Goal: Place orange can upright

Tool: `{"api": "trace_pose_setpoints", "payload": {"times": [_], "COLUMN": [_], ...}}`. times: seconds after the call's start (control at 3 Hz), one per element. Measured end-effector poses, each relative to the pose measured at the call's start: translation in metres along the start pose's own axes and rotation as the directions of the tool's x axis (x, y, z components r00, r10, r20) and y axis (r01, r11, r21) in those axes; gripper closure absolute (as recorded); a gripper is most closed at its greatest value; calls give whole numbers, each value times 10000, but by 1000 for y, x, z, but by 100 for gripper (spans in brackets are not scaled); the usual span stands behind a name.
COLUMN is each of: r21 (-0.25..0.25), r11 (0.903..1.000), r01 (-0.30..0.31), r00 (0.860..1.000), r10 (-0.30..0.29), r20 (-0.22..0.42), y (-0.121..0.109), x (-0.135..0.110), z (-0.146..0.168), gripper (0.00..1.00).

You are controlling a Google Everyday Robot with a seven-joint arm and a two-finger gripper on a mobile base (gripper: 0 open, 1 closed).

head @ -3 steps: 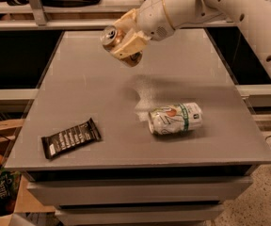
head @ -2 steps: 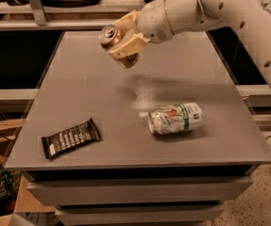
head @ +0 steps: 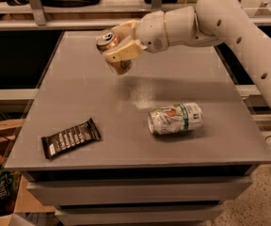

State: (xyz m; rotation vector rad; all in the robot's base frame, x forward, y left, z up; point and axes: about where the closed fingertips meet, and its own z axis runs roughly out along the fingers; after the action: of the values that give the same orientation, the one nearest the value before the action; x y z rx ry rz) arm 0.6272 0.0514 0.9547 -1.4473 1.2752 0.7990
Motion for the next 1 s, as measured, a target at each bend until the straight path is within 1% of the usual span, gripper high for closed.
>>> {"api": "trace_pose_setpoints", "payload": {"times": [0.33, 0.67, 1.0], "r21": [-8, -37, -91], "r11": [9991, 9966, 9942], "r01": [-415, -825, -1070], "r00": [9987, 9935, 9869], "r10": [416, 825, 1073], "r20": [291, 783, 1200], "y": [4, 6, 6], "x": [1, 6, 9], "z": [6, 11, 14], "gripper": [100, 100, 100]}}
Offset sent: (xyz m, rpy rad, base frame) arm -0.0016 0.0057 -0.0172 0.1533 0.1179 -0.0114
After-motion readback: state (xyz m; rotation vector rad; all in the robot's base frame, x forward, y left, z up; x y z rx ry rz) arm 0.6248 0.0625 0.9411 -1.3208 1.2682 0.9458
